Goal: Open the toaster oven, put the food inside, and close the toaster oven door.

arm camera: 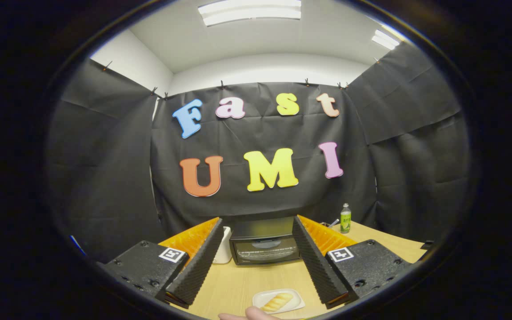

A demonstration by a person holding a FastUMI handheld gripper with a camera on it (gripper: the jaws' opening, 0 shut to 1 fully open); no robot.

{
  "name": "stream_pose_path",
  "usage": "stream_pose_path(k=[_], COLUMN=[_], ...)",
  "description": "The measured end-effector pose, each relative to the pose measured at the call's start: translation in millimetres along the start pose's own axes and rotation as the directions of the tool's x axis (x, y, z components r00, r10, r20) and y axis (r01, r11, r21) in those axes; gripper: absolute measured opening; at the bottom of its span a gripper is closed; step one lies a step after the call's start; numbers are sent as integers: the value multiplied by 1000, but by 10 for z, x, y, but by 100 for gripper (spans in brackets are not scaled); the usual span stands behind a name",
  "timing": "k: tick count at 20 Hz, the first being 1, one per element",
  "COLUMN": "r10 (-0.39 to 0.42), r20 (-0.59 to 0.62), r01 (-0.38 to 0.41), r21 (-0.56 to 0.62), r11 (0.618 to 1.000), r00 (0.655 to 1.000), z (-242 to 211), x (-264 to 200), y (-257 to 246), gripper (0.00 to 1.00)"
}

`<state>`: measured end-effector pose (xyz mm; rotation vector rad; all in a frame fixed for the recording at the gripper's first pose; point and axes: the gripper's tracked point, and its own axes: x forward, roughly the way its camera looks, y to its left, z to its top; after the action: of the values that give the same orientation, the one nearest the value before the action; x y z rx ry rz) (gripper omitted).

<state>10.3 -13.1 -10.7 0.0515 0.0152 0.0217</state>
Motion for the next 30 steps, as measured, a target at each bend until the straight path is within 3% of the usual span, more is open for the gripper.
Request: stream_pose_path(k=[8, 15, 20, 25, 30], r10=[43, 36, 142, 57, -11], r20=[16, -35, -10, -137, -259], r01=[-43, -37, -143, -65, 3], r21=[16, -51, -43, -54, -31], r11=[999, 998, 989, 996, 1000], r00=[999, 999, 990, 989, 966], z=[-108, -349, -395, -1221, -1967], x=[268, 1238, 2037, 2803, 3211], y=[-52, -64, 112, -241, -546], gripper=[100, 100, 100, 100, 100])
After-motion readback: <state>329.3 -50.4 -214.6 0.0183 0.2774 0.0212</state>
